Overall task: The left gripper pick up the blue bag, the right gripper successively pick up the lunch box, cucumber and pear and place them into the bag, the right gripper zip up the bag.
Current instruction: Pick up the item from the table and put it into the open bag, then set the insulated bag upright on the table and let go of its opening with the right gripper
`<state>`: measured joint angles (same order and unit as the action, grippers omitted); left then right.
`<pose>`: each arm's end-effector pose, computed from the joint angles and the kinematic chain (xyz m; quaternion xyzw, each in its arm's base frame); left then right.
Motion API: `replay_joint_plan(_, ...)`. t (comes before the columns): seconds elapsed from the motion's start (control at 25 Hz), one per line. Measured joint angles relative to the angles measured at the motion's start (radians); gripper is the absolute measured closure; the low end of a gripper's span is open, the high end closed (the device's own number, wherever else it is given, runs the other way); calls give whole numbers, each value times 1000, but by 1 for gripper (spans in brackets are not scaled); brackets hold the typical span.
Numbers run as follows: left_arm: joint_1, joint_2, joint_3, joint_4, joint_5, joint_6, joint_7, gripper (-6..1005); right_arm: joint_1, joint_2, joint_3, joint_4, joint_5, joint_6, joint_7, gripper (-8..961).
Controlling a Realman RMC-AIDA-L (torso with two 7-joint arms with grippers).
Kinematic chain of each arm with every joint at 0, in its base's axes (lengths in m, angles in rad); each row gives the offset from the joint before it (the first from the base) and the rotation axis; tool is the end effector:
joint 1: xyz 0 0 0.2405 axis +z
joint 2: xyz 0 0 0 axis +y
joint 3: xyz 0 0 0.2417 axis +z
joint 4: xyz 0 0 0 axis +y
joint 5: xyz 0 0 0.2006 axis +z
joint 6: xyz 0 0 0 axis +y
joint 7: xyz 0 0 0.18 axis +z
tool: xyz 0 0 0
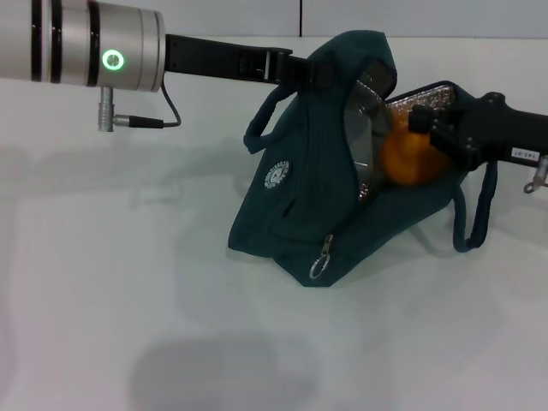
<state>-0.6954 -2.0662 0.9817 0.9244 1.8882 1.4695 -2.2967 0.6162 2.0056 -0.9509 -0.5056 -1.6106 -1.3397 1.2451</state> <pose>-0.1237 0.3790 -0.0138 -0.8816 -0.4097 -0.2317 0.0353 0.2002 0.3771 -0.0226 -0.9267 0.1614 0.2801 0.1915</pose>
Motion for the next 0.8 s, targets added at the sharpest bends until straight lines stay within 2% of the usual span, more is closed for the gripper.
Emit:
replay_joint_plan(0.16, 0, 0, -2, -1, 0, 0, -2, 943, -14, -10, 2, -22, -3, -34, 67, 815)
replay_joint_plan(0.4, 0, 0, -8, -1, 0, 0, -3, 943, -50, -17, -9, -124, -38, -102, 203, 810)
replay_joint_plan(0.8, 1, 0, -8, -8, 3, 1, -3, 943, -149, -47, 29, -292, -27, -243, 234, 495)
